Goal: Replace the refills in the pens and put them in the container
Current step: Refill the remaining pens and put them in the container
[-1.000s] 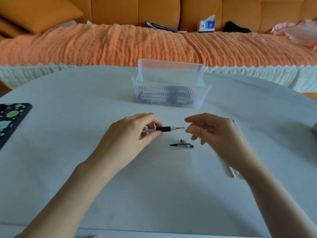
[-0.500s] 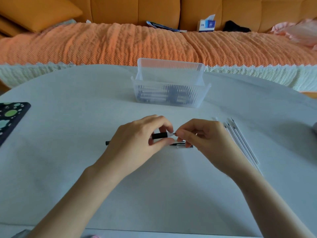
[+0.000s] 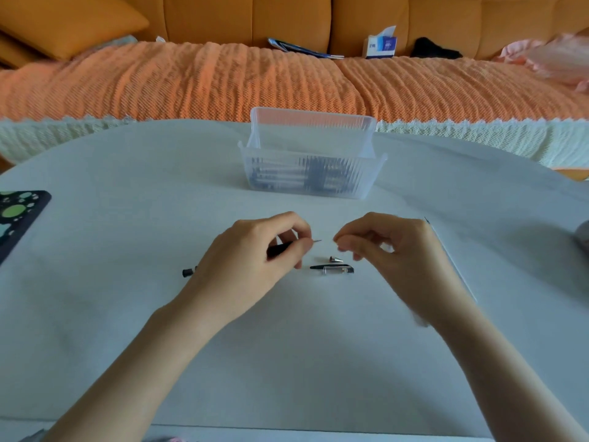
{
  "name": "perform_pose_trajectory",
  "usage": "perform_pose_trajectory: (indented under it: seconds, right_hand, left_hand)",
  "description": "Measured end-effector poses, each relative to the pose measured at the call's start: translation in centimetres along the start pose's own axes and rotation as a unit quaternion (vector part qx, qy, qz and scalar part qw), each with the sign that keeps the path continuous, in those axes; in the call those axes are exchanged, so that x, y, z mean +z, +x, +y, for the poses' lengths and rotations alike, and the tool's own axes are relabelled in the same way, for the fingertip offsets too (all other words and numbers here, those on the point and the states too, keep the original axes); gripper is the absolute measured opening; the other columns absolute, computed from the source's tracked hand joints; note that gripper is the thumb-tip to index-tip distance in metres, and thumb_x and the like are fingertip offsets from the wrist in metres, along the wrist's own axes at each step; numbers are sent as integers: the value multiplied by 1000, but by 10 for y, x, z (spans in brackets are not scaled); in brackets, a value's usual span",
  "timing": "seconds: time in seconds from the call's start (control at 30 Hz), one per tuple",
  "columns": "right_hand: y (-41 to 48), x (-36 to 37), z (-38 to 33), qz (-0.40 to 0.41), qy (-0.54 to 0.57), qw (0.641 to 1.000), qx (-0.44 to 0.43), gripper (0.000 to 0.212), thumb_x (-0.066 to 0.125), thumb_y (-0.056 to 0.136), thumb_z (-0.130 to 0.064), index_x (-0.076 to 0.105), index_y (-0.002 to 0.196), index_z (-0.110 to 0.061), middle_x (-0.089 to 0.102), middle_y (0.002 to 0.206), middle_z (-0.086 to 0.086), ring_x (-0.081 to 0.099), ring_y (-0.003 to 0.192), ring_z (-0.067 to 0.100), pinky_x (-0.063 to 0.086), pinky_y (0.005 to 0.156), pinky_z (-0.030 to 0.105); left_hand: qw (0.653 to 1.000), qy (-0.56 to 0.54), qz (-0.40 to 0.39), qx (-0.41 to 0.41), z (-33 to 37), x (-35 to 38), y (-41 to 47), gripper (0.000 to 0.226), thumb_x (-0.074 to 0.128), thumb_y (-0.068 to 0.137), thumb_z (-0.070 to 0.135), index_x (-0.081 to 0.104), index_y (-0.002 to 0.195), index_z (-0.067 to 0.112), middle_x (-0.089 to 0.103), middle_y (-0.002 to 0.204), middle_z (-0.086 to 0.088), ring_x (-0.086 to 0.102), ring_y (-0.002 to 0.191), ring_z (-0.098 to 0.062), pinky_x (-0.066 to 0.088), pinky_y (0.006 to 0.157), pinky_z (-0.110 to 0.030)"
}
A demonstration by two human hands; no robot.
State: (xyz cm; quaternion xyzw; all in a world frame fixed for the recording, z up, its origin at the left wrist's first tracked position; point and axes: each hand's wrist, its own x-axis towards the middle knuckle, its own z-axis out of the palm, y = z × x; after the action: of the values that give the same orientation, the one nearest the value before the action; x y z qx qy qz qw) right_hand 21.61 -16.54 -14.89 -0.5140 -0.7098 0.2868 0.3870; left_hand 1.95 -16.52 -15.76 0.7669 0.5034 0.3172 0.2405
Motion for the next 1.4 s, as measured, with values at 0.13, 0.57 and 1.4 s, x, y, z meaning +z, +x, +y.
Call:
perform_pose_trajectory:
  seconds: [0.13, 0.57, 1.4]
  right_hand:
    - [3, -21, 13, 42, -60, 997, 24, 16, 72, 77, -13, 69, 70, -26, 63, 67, -20, 51, 59, 2, 37, 59, 11]
    - [5, -11, 32, -35, -281, 959, 11, 8, 70, 80, -27, 72, 84, -34, 59, 84, -16, 31, 86, 1, 31, 65, 26]
    - [8, 6, 32, -56, -193, 979, -15, 6, 69, 81, -28, 72, 86, -29, 58, 83, -19, 42, 85, -1, 37, 72, 13]
  left_hand:
    - [1000, -5, -8, -26, -7, -7, 0, 10, 57, 87, 35, 56, 78, 30, 64, 72, 17, 49, 56, -8, 34, 55, -25]
    - [1000, 25, 4, -15, -10, -4, -1, 8, 64, 84, 39, 58, 82, 34, 62, 78, 19, 59, 75, -5, 49, 69, -32]
    - [1000, 22, -10, 0, -12, -7, 1, 4, 65, 84, 28, 63, 87, 31, 61, 76, 20, 57, 75, -10, 38, 58, -14]
